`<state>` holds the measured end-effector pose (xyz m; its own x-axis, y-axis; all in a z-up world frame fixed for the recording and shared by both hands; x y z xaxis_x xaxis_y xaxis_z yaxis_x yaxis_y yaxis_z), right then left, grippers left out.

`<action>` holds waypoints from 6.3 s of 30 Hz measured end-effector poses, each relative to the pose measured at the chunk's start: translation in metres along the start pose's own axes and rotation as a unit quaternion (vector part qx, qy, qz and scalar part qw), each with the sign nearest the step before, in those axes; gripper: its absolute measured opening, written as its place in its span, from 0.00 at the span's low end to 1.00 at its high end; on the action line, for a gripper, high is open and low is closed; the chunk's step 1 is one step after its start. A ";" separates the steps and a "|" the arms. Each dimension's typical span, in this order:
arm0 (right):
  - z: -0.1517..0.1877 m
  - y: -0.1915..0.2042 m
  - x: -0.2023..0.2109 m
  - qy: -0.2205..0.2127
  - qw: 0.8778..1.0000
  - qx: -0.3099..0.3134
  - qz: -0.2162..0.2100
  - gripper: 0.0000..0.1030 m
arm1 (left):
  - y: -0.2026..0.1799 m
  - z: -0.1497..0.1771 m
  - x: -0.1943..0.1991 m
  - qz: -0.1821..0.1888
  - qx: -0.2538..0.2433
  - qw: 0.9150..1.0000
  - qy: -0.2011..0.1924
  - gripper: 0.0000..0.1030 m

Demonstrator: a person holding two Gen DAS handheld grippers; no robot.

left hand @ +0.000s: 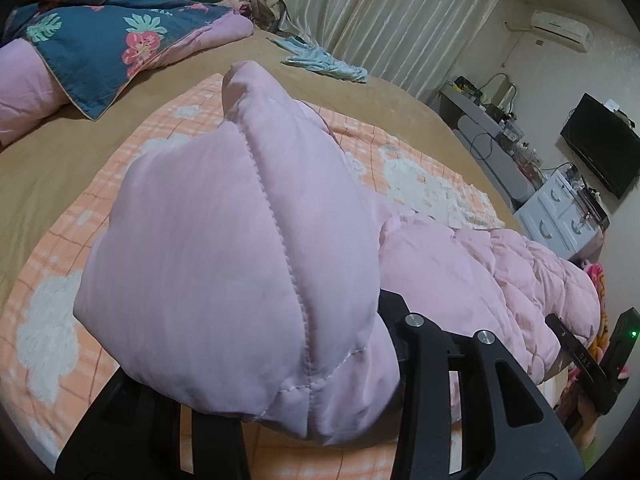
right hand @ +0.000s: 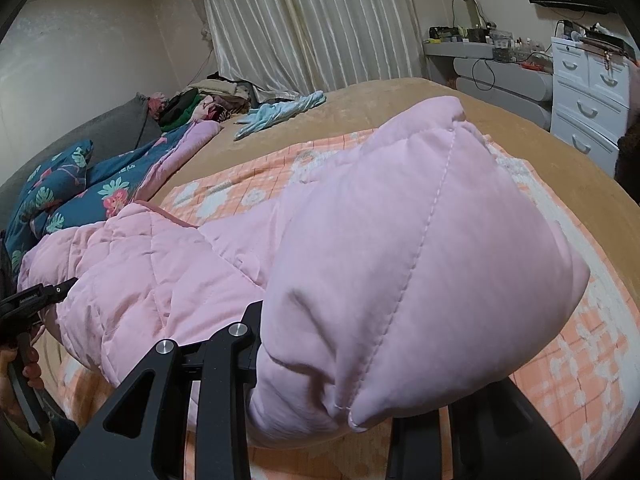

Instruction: Fold large clothes

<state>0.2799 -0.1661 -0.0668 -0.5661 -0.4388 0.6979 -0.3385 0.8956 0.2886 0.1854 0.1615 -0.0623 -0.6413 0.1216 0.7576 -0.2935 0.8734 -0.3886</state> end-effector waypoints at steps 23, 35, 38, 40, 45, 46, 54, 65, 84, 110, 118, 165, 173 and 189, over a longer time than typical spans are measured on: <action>0.068 -0.058 -0.039 0.080 0.988 -0.135 0.000 0.71 | 0.024 0.046 -0.022 -0.044 -0.012 0.999 0.020 0.46; 0.082 -0.064 -0.008 0.080 0.987 -0.137 0.023 0.89 | 0.023 0.055 -0.007 -0.048 -0.006 0.998 0.035 0.60; 0.086 -0.065 0.004 0.077 0.988 -0.134 0.029 0.92 | 0.022 0.057 -0.001 -0.049 -0.006 0.998 0.037 0.63; 0.086 -0.065 0.012 0.072 0.988 -0.131 0.039 0.94 | 0.021 0.058 0.006 -0.047 -0.003 0.998 0.036 0.66; 0.083 -0.061 0.039 0.047 0.992 -0.104 0.060 0.94 | 0.021 0.063 0.020 -0.049 -0.003 0.998 0.035 0.76; 0.082 -0.059 0.043 0.043 0.992 -0.100 0.062 0.94 | 0.021 0.063 0.023 -0.049 -0.003 0.998 0.033 0.80; 0.072 -0.034 0.083 0.008 0.997 -0.056 0.054 0.96 | 0.011 0.063 0.067 -0.068 -0.027 0.997 -0.009 0.91; 0.074 0.011 0.126 -0.025 0.999 0.004 0.043 0.96 | -0.022 0.068 0.114 -0.061 -0.064 0.995 -0.055 0.91; 0.118 0.066 0.151 -0.044 0.996 0.063 0.051 0.96 | -0.063 0.124 0.114 -0.022 -0.125 0.990 -0.053 0.91; 0.136 0.086 0.130 -0.017 0.996 0.075 0.035 0.96 | -0.070 0.144 0.097 -0.022 -0.146 0.988 -0.033 0.91; 0.136 0.086 0.130 -0.017 0.996 0.076 0.035 0.96 | -0.069 0.144 0.097 -0.025 -0.147 0.988 -0.032 0.91; 0.136 0.087 0.131 -0.019 0.996 0.075 0.036 0.96 | -0.065 0.144 0.103 -0.040 -0.148 0.988 -0.032 0.91; 0.135 0.086 0.132 -0.019 0.996 0.075 0.038 0.96 | -0.065 0.145 0.103 -0.043 -0.149 0.987 -0.033 0.91; 0.132 0.075 0.133 -0.021 0.995 0.073 0.062 0.96 | -0.058 0.145 0.105 -0.055 -0.156 0.985 -0.040 0.91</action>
<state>0.0804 -0.1669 -0.0392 -0.6405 -0.3315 0.6927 -0.3677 0.9243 0.1024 0.0321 0.0551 -0.0367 -0.6758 -0.0097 0.7371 -0.1411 0.9831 -0.1164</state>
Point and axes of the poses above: each gripper's, at about its wrist camera, not at the fingertips, and x roughly against the way its jaws point, y to its left, z to its underside, the point moved 8 cm from there along -x, roughly the way its jaws point, and after that the axes turned 10 degrees about y, right-handed, at the moved point
